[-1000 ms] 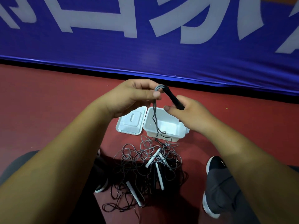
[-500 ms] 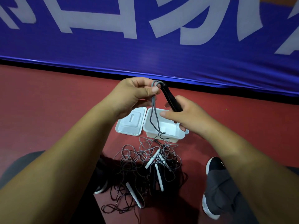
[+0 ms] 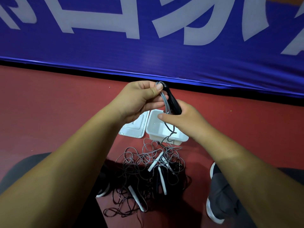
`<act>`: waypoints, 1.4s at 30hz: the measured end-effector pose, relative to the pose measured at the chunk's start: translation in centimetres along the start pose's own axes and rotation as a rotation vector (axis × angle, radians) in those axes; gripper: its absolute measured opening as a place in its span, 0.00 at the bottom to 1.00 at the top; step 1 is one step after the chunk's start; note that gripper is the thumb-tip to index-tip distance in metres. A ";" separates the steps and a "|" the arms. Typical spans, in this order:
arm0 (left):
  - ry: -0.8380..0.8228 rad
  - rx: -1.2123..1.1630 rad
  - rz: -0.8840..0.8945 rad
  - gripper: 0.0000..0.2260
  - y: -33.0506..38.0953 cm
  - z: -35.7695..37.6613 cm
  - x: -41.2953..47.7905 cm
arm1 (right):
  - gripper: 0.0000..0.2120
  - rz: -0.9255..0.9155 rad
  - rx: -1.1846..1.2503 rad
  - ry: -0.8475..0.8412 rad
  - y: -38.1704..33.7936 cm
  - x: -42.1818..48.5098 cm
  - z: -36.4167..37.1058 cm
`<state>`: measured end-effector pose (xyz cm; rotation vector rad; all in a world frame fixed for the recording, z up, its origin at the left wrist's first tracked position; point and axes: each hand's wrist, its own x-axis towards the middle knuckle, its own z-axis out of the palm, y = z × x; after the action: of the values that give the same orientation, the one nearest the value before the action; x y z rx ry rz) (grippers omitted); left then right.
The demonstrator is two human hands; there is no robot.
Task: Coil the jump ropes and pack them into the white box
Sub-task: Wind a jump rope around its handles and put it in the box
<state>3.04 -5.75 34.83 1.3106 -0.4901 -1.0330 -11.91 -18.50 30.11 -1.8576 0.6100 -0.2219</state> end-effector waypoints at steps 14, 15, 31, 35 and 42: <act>0.007 -0.008 -0.015 0.11 -0.5 -0.2 0.1 | 0.16 0.070 -0.121 0.053 0.6 0.6 0.0; 0.003 -0.009 -0.015 0.10 -0.6 -0.2 0.2 | 0.17 0.072 -0.115 0.046 0.5 0.6 -0.1; 0.087 0.098 0.007 0.10 -0.6 -1.4 0.7 | 0.10 0.135 0.315 0.017 -0.9 -0.1 -0.7; 0.063 0.391 -0.065 0.07 -2.6 -1.8 1.0 | 0.12 0.141 0.615 0.001 -1.6 0.1 -1.8; -0.488 0.732 -0.075 0.14 -5.4 0.8 -0.8 | 0.15 0.115 0.948 -0.110 -3.4 -0.3 -3.9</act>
<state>0.16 -5.11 30.17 1.7146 -1.2839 -1.3021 -12.80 -20.70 34.68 -0.9112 0.4192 -0.2698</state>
